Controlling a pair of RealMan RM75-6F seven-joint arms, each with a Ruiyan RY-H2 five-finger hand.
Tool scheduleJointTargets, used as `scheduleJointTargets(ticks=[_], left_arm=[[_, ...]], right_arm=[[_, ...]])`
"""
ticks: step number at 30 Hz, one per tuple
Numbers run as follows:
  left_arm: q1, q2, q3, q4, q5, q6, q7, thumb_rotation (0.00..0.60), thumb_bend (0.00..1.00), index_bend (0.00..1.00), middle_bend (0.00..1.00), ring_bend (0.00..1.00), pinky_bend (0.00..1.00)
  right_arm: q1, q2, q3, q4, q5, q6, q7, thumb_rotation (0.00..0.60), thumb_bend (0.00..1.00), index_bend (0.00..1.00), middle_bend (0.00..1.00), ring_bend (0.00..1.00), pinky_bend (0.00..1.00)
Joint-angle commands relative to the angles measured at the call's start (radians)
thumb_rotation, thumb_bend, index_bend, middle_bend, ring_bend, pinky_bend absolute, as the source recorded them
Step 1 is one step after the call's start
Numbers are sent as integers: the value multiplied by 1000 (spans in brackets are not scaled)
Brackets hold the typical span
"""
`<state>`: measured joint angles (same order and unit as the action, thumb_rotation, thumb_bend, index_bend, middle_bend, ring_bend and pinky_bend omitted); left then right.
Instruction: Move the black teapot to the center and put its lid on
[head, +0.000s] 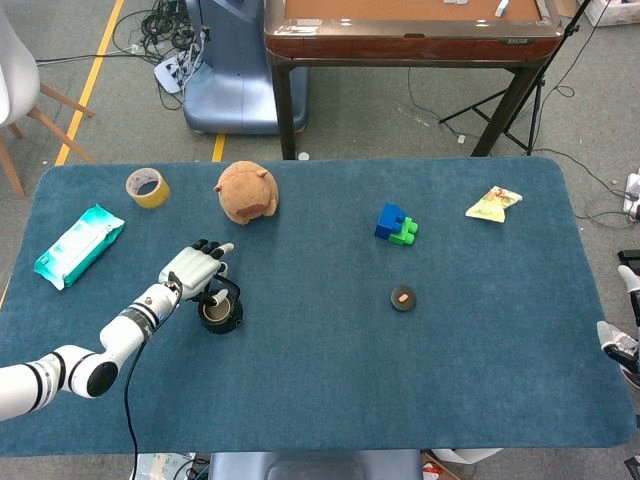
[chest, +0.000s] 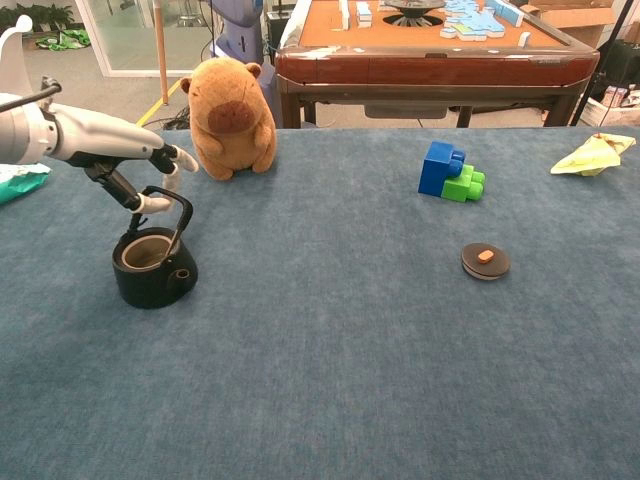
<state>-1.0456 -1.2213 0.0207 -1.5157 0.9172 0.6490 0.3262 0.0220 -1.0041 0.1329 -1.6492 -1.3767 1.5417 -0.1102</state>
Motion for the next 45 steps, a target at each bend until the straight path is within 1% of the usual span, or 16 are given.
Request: scheduleJointTargets(ticks=[1, 4, 6, 8, 14, 21, 30, 35, 38, 40, 42, 44, 45], left_arm=[[18, 21, 2, -18, 24, 9, -17, 313, 406, 414, 52, 2, 32], [39, 44, 4, -33, 56, 20, -34, 309, 440, 414, 53, 2, 32], [54, 58, 6, -42, 80, 28, -48, 311, 494, 413, 53, 2, 32], [67, 70, 6, -49, 100, 33, -63, 311, 517, 412, 54, 2, 32], [107, 101, 6, -62, 171, 51, -110, 347, 521, 406, 54, 2, 32], [131, 124, 2, -77, 233, 42, -152, 356, 519, 383, 54, 2, 32], [137, 115, -12, -90, 248, 39, -139, 355, 519, 337, 54, 2, 32], [138, 107, -15, -99, 250, 38, -114, 354, 519, 335, 54, 2, 32], [142, 102, -14, -104, 255, 39, -107, 363, 519, 338, 54, 2, 32], [144, 99, -15, -108, 261, 40, -107, 396, 519, 341, 54, 2, 32], [146, 94, -16, -111, 272, 42, -108, 511, 519, 354, 54, 2, 32], [147, 90, -17, -111, 281, 45, -106, 585, 519, 374, 54, 2, 32], [147, 89, -18, -112, 282, 43, -104, 599, 519, 382, 54, 2, 32]], right_arm=[[0, 0, 1, -3, -3, 4, -3, 600, 347, 118, 216, 137, 146], [1, 0, 2, -6, -3, 4, -8, 600, 347, 118, 217, 137, 146], [2, 0, 2, -9, -5, 3, -10, 600, 347, 118, 216, 137, 146], [3, 0, 2, -11, -7, 2, -12, 600, 347, 118, 217, 137, 146], [5, 2, 4, -16, -7, 2, -17, 600, 347, 118, 217, 137, 146], [7, 2, 5, -21, -7, 3, -25, 600, 347, 118, 217, 137, 146], [9, 2, 6, -22, -4, 0, -27, 600, 347, 118, 216, 137, 146], [9, 1, 6, -15, 1, -4, -22, 600, 347, 118, 216, 137, 146], [7, -1, 5, -11, 3, -3, -18, 600, 346, 118, 217, 137, 146], [7, -2, 5, -9, 3, -4, -17, 600, 347, 118, 216, 137, 146], [8, -2, 5, -8, 3, -5, -16, 600, 347, 118, 216, 137, 146], [8, -3, 5, -8, 2, -5, -15, 600, 347, 118, 216, 137, 146], [8, -3, 5, -7, 1, -4, -15, 600, 347, 118, 216, 137, 146]])
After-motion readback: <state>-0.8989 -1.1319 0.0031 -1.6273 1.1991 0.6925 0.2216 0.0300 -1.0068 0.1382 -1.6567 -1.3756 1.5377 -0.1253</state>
